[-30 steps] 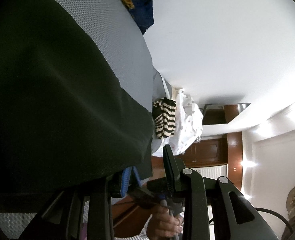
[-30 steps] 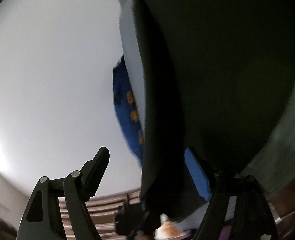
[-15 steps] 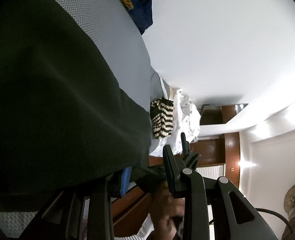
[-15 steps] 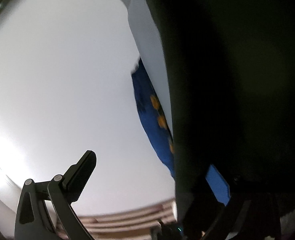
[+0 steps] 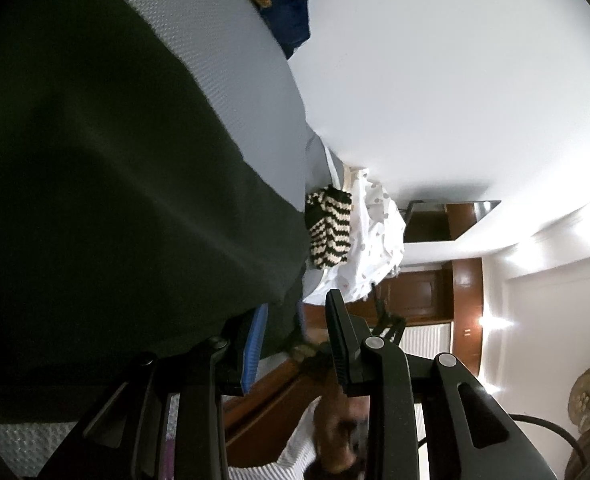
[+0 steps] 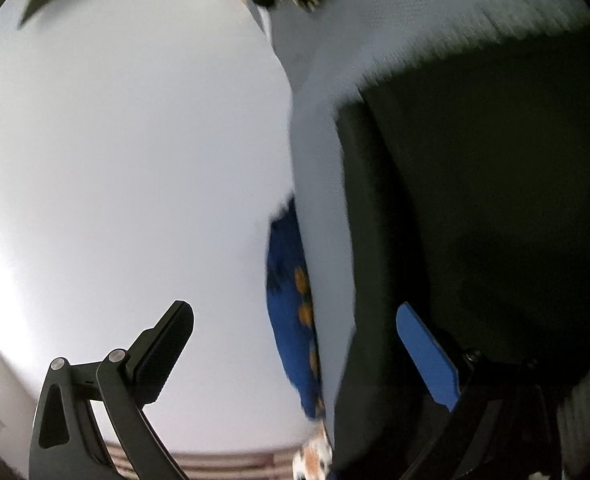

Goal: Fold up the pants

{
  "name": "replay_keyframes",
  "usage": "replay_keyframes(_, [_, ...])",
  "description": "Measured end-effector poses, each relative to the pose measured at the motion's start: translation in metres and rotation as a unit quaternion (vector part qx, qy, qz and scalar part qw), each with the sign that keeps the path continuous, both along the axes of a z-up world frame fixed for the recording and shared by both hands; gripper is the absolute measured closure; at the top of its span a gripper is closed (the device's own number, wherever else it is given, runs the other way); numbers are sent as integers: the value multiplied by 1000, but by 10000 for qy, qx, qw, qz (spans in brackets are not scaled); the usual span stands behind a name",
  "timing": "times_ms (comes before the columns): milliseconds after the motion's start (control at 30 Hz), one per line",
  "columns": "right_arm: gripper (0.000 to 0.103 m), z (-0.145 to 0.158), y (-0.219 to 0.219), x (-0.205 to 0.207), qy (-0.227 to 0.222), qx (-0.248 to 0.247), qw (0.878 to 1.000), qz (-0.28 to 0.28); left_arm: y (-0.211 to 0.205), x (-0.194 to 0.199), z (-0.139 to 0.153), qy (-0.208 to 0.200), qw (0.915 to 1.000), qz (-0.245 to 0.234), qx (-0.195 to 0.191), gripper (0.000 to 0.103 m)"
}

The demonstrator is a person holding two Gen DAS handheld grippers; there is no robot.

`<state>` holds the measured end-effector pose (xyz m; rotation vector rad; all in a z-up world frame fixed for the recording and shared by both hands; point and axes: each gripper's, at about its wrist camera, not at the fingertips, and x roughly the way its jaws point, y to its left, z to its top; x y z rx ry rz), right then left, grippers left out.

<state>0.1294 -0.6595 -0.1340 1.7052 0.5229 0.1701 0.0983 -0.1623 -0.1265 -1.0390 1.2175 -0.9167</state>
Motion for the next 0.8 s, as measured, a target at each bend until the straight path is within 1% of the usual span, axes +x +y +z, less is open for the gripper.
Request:
replay_keyframes(33, [1,-7,11,-1,60,111,9998,126,0,0,1,-15,10000,6,-22,73])
replay_keyframes(67, [1,-12,34,4,159,265,9990,338,-1,0,1,-16,10000,7,-52,73])
replay_keyframes(133, [1,-21,64,6,225,563,9961,641,-3,-1,5,-70,9999,-24,-136,73])
replay_keyframes(200, [1,-28,88,17,111,930,9921,833,-5,-1,13,-247,9996,-68,-133,73])
replay_keyframes(233, [1,-29,93,23,91,953,9920,819,-5,-2,17,-344,9993,-82,-99,73])
replay_keyframes(300, [0,-26,97,36,13,864,9943,630,-4,1,21,-443,9990,-55,-54,73])
replay_keyframes(333, [0,-24,97,47,-102,839,9941,676,-1,3,19,-375,9993,6,-50,73])
replay_keyframes(367, [0,-22,97,50,-124,831,9941,692,1,4,15,-255,9996,62,-94,73])
replay_keyframes(400, [0,-18,94,51,-184,793,9951,565,4,5,11,-135,9997,90,-158,73])
replay_keyframes(467, [0,-4,85,46,-311,367,9981,396,5,3,10,-103,9998,44,-145,73])
replay_keyframes(567, [0,15,69,41,-555,-77,9981,246,-2,-6,17,-334,9989,-315,-132,73])
replay_keyframes(633, [0,18,62,46,-561,-191,9977,340,-13,-14,17,-365,9967,-704,-157,73])
replay_keyframes(667, [0,16,60,49,-526,-197,9977,388,-20,-18,13,-271,9953,-911,-187,73])
replay_keyframes(733, [0,9,58,51,-345,-94,9977,577,-25,-22,13,-219,9939,-1077,-103,73])
replay_keyframes(767, [0,8,56,43,-279,-48,9974,658,-23,-22,16,-298,9938,-1067,-62,73])
replay_keyframes(800, [0,8,54,37,-182,-111,9974,684,-19,-21,20,-375,9942,-1009,-54,73])
